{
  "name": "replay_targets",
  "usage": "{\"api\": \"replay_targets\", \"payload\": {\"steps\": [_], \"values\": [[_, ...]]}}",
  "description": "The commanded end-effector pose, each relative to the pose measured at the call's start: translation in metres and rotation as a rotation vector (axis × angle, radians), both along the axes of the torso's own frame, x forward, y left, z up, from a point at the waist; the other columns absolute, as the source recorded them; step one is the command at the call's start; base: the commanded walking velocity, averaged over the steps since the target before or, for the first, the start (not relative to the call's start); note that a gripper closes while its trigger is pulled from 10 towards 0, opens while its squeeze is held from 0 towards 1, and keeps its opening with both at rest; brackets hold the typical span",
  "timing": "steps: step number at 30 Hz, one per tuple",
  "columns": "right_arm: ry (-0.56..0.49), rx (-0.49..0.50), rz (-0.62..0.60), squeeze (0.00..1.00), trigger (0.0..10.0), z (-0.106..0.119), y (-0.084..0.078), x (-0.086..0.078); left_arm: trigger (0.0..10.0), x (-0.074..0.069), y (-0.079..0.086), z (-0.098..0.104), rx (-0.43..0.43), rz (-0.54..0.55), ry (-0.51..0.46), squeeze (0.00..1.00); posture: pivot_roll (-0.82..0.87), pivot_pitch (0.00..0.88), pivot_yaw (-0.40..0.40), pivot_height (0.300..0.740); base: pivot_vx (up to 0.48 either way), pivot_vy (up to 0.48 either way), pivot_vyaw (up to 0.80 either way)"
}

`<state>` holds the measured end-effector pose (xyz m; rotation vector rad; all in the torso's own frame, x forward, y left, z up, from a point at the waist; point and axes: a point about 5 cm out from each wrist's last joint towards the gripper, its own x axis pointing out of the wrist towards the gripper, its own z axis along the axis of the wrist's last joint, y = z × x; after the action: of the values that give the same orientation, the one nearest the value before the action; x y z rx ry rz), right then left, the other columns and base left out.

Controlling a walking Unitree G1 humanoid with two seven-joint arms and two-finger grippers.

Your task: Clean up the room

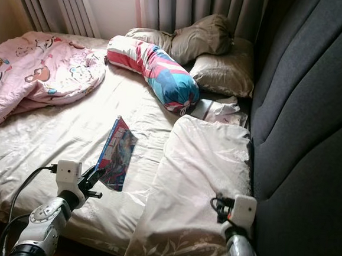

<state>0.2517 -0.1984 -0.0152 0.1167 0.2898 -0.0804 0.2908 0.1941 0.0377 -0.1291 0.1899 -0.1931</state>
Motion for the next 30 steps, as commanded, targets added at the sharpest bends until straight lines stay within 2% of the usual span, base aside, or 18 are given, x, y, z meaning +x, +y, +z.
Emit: {"api": "replay_targets", "payload": {"steps": [1,13,23,30], "values": [[-0.024,0.005,0.001,0.0,10.0,0.004,0.0,0.004,10.0,0.003,0.003,0.004,-0.002,-0.006,-0.015,0.0,-0.11,0.026,0.037,0.74,0.0,0.0,0.0],[-0.035,-0.008,0.032,0.0,10.0,0.013,-0.001,0.016,10.0,0.001,0.003,0.002,-0.004,-0.012,-0.008,0.0,-0.1,0.037,0.035,0.74,0.0,0.0,0.0],[-0.013,-0.007,0.038,0.0,10.0,0.01,-0.002,0.014,10.0,0.0,0.002,0.001,-0.005,-0.015,-0.007,0.0,-0.1,0.047,0.03,0.682,0.0,0.0,0.0],[-0.013,-0.013,0.028,0.0,10.0,0.009,-0.004,0.012,10.0,-0.001,0.003,0.001,-0.003,-0.022,-0.002,0.0,-0.1,0.055,0.032,0.682,0.0,0.0,0.0]]}}
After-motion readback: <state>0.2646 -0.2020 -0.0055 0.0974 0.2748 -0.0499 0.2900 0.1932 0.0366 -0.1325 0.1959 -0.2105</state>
